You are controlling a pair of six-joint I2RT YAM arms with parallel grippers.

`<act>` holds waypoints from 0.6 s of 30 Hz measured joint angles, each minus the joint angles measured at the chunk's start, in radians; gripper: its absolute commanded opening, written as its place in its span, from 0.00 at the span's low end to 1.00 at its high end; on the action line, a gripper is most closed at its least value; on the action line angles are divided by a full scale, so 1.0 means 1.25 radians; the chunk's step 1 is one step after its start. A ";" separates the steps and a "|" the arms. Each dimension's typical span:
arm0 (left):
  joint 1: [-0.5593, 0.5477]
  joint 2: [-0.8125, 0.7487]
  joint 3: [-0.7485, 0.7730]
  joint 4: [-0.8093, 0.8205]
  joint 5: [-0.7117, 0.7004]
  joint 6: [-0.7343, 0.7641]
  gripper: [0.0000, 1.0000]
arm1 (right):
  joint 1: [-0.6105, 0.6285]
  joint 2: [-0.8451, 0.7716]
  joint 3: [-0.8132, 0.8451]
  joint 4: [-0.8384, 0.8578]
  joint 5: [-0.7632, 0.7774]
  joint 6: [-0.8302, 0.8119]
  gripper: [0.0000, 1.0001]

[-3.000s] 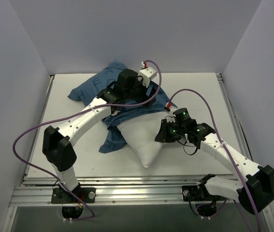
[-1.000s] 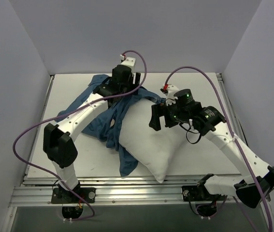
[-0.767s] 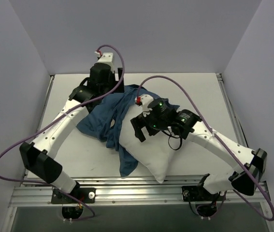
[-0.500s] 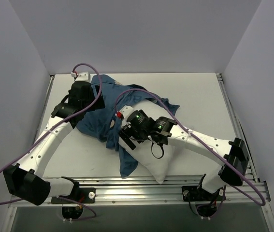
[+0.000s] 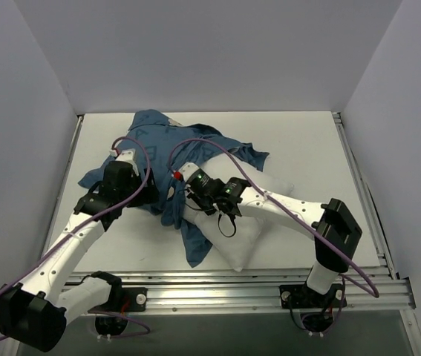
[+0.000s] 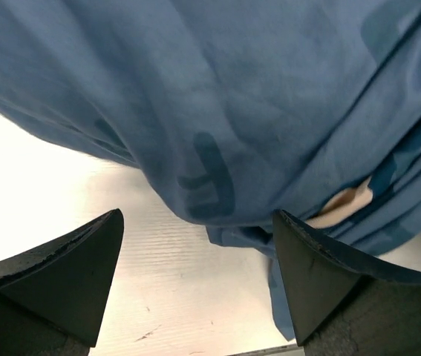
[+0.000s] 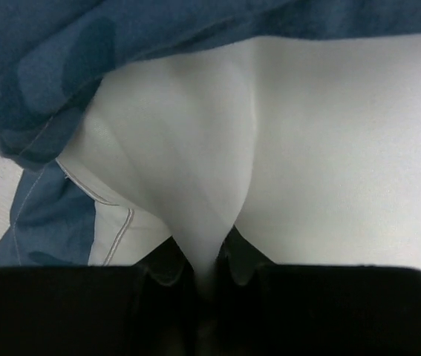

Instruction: Remove the pillowcase from the pillow

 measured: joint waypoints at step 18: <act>-0.188 0.088 -0.052 0.169 -0.002 0.071 0.43 | -0.096 -0.090 -0.009 0.011 -0.177 0.052 0.00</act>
